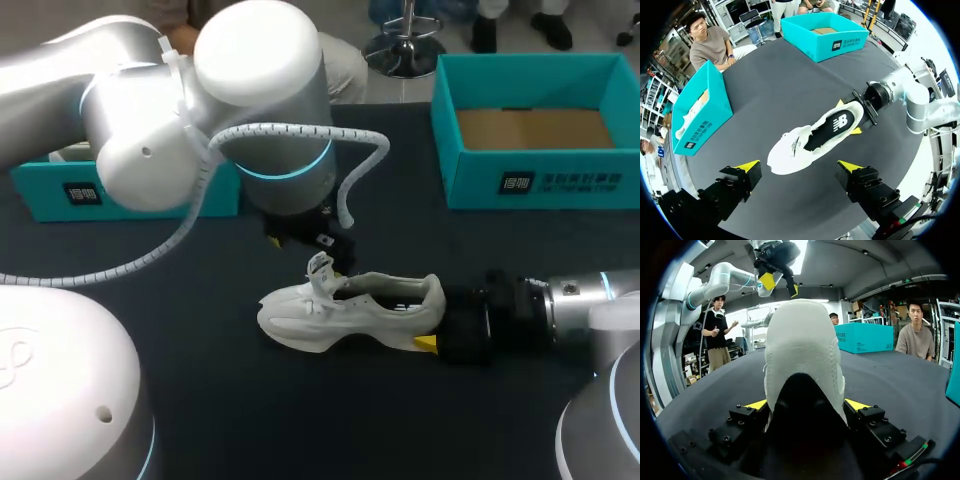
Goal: Take the shoe out of the shoebox, open the shoe tongue, remove and reinsert the insole, then place the shoe into the shoebox
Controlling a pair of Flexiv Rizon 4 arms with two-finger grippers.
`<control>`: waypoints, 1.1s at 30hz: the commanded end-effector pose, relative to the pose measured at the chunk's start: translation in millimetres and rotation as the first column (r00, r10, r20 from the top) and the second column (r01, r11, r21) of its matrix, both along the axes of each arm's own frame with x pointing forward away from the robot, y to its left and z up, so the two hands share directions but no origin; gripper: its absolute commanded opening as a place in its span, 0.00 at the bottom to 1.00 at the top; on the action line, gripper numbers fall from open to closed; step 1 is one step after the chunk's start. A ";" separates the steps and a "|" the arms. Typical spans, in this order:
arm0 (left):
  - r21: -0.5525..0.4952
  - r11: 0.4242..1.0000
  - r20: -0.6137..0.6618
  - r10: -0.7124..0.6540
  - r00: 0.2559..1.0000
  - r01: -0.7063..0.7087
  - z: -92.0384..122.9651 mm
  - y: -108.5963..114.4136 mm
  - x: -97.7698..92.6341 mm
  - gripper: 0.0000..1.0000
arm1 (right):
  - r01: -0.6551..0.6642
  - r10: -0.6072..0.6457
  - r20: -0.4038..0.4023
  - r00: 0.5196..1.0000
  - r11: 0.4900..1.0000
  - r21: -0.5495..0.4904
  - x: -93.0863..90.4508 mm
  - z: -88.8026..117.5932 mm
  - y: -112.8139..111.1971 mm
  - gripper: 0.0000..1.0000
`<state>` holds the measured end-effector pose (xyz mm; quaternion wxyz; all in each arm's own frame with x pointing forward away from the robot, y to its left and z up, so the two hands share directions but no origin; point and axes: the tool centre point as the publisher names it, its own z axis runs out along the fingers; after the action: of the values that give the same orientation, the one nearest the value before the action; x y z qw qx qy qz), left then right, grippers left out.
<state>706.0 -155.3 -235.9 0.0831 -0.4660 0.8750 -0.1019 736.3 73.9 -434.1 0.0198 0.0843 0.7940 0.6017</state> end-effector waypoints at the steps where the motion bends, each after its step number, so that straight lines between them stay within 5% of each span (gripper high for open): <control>1: -0.011 1.000 0.004 -0.003 1.000 0.003 -1.6 4.9 -1.3 1.00 | 0.002 -0.002 0.000 1.000 1.000 -0.003 -2.4 -4.9 1.1 0.00; 6: -0.011 1.000 0.004 -0.003 1.000 0.003 -1.6 4.9 -1.3 1.00 | 0.002 -0.002 0.000 1.000 1.000 -0.003 -2.4 -4.9 1.1 0.00; 9: 0.074 0.982 0.017 -0.174 0.985 0.173 1.4 -7.0 -2.4 1.00 | 0.002 -0.002 0.000 1.000 1.000 -0.003 -2.4 -4.9 1.1 0.00; 11: 0.224 0.928 -0.014 -0.303 0.953 0.298 -5.5 -17.3 -4.1 1.00 | 0.002 -0.002 0.000 1.000 1.000 -0.003 -2.4 -4.9 1.1 0.00; 18: 0.150 0.743 -0.066 -0.651 0.756 0.653 -12.6 -27.7 -6.4 1.00 | 0.002 -0.002 0.000 1.000 1.000 -0.003 -2.4 -4.9 1.1 0.00; 26: 0.028 0.406 -0.045 -0.912 0.407 0.913 -13.4 -48.0 -14.1 1.00 | 0.002 -0.002 0.000 1.000 1.000 -0.003 -2.4 -4.9 1.1 0.00; 33: 0.028 0.406 -0.045 -0.912 0.407 0.913 -13.4 -48.0 -14.1 1.00 | 0.002 -0.002 0.000 1.000 1.000 -0.003 -2.4 -4.9 1.1 0.00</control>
<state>687.0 -209.9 -246.2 0.0588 -0.0811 0.9918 -0.0792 736.3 74.0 -434.1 0.0198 0.0843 0.7940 0.6017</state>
